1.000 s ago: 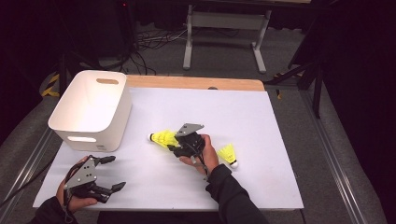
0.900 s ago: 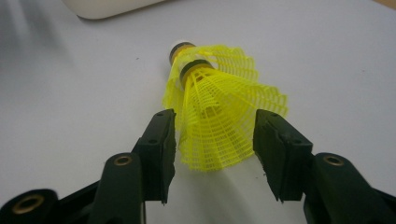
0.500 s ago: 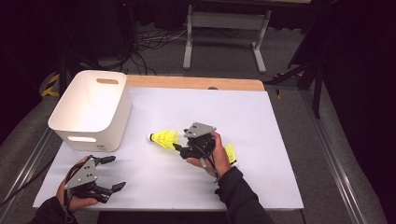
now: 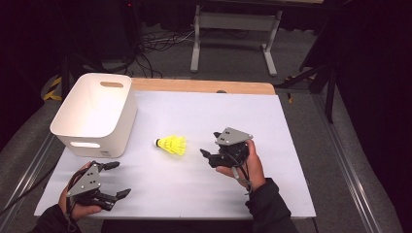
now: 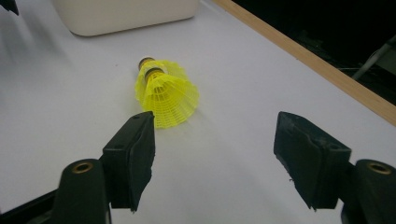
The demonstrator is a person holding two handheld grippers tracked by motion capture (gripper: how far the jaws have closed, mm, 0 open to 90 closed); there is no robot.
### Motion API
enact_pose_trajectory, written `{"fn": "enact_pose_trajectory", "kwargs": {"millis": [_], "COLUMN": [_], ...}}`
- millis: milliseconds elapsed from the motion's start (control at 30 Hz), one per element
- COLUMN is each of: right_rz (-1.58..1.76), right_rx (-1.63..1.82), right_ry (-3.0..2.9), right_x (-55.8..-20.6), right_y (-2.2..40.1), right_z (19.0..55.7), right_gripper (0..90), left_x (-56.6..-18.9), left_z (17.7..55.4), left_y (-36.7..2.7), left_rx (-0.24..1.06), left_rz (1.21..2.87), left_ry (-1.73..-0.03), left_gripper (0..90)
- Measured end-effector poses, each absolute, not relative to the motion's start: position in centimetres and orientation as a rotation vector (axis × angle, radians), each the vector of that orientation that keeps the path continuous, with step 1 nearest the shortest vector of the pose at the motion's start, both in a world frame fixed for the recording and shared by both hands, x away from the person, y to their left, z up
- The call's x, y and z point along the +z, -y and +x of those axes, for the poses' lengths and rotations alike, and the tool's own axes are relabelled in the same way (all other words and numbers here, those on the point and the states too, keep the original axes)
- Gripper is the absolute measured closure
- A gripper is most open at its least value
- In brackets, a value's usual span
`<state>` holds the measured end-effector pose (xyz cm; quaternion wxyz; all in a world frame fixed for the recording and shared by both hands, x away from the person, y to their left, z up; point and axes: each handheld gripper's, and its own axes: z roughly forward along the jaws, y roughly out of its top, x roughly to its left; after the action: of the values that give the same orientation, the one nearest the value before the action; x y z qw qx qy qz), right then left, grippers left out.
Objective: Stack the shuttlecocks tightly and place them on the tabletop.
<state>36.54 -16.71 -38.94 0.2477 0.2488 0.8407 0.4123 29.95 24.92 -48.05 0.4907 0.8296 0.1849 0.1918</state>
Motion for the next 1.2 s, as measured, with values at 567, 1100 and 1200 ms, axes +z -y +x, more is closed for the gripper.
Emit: {"fn": "enact_pose_trajectory", "kwargs": {"millis": [567, 1100, 1200], "right_rz": [0.826, 1.01, 1.057], "right_rx": [1.021, 0.971, 0.982], "right_ry": [-2.292, -2.384, -2.407], "right_x": [-39.5, -43.9, -44.4], "right_y": [22.8, 24.8, 24.7], "right_z": [34.3, 36.3, 37.1], "right_gripper": [27.2, 23.8, 22.6], "left_x": [-47.9, -48.0, -48.0], "left_z": [29.9, 30.0, 30.0], "left_y": [-25.0, -24.9, -24.8], "left_rx": [0.485, 0.472, 0.471], "left_rz": [2.016, 2.018, 2.016], "left_ry": [-0.448, -0.448, -0.449], "left_gripper": [7.8, 8.0, 8.0]}}
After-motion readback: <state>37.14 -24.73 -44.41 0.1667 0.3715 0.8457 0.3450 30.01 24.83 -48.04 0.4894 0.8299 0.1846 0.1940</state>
